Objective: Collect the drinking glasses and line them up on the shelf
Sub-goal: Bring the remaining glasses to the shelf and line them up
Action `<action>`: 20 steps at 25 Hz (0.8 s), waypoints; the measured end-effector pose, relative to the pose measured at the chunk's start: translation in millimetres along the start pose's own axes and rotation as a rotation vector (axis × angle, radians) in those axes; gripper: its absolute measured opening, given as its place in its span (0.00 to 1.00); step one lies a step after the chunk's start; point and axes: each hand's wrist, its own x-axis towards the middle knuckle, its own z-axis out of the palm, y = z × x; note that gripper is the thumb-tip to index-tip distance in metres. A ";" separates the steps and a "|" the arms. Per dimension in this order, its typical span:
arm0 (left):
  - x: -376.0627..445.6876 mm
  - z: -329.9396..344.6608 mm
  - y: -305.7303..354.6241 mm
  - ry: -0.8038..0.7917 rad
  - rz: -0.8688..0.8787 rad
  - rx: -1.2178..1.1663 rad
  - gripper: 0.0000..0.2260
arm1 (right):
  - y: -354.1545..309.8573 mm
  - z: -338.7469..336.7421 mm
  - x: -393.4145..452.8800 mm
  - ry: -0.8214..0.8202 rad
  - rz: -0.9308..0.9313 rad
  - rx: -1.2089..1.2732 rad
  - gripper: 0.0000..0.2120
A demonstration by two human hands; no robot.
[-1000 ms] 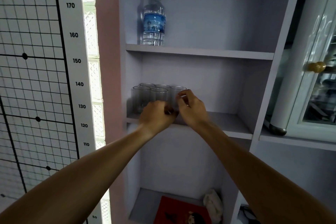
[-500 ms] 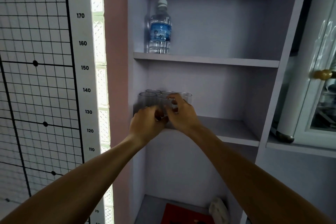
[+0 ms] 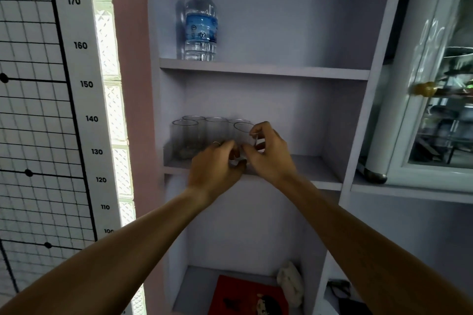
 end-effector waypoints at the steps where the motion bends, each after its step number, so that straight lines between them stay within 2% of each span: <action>1: 1.2 5.2 5.8 -0.010 0.007 -0.028 0.10 | 3.5 -6.0 -1.5 0.017 0.007 -0.012 0.14; 6: 10.1 25.2 25.7 -0.059 0.028 -0.098 0.10 | 17.7 -26.4 -4.9 0.061 0.037 -0.017 0.13; 12: 22.9 33.9 20.1 -0.101 -0.034 -0.041 0.09 | 27.3 -28.9 -0.1 0.034 0.099 -0.055 0.24; 20: 23.0 37.9 17.8 -0.134 -0.051 -0.084 0.15 | 27.2 -20.6 6.6 0.014 0.129 -0.104 0.26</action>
